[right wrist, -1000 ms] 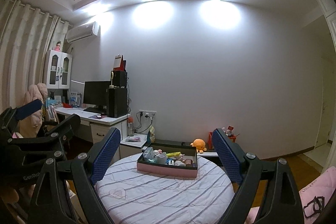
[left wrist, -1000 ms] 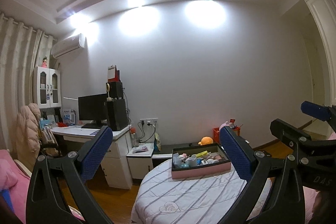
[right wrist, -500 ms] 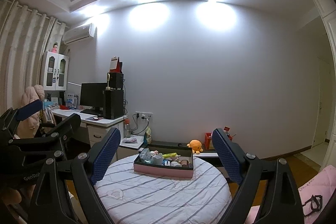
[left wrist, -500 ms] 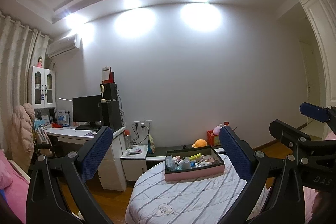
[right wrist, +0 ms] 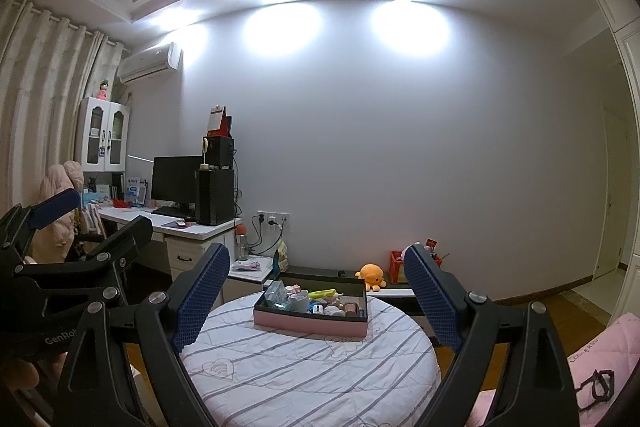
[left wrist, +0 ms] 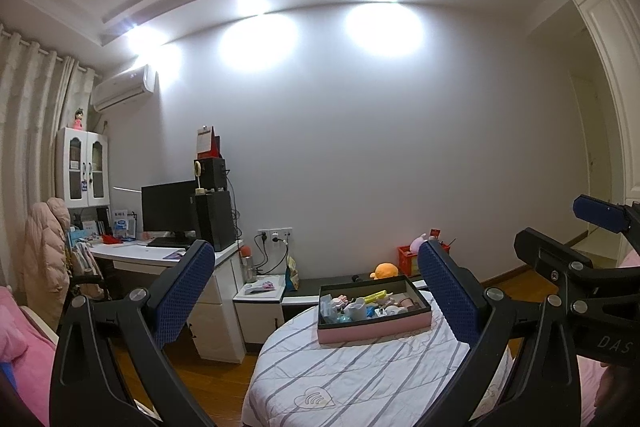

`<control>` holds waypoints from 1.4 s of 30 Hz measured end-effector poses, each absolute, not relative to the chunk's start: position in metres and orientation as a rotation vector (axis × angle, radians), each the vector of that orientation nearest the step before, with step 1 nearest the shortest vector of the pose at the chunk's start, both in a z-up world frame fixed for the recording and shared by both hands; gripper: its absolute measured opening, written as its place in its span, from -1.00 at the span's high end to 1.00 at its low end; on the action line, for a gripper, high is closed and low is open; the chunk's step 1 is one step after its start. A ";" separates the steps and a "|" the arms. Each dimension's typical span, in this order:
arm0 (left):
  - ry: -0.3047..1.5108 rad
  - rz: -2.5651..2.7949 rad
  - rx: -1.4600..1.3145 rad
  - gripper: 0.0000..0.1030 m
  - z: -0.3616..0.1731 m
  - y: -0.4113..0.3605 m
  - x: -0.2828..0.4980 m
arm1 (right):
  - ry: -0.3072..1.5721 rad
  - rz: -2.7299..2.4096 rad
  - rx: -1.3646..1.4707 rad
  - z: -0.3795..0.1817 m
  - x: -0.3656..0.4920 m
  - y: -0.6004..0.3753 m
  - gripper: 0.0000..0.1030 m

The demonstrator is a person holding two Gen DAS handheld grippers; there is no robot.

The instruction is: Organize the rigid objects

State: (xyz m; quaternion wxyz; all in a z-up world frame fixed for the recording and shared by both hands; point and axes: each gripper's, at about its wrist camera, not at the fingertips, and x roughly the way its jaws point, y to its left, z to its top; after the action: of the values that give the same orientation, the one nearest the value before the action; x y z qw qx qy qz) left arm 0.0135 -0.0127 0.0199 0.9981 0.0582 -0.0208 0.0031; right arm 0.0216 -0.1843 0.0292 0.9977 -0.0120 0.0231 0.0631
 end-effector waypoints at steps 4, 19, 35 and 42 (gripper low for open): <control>-0.041 0.004 0.114 -0.99 0.020 -0.013 0.013 | 0.049 0.124 -0.025 0.029 0.021 -0.184 -0.75; -0.041 0.010 0.113 -0.99 0.018 -0.012 0.014 | 0.047 0.122 -0.031 0.030 0.019 -0.181 -0.75; -0.041 0.019 0.116 -0.99 0.016 -0.014 0.012 | 0.054 0.131 -0.030 0.030 0.019 -0.179 -0.75; -0.040 0.019 0.114 -0.99 0.017 -0.015 0.013 | 0.052 0.131 -0.032 0.030 0.019 -0.178 -0.75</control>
State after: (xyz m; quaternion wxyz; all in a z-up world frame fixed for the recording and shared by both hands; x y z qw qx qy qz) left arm 0.0126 -0.0145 0.0169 0.9981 0.0570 -0.0199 0.0093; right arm 0.0187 -0.1782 0.0304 0.9974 -0.0161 0.0261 0.0653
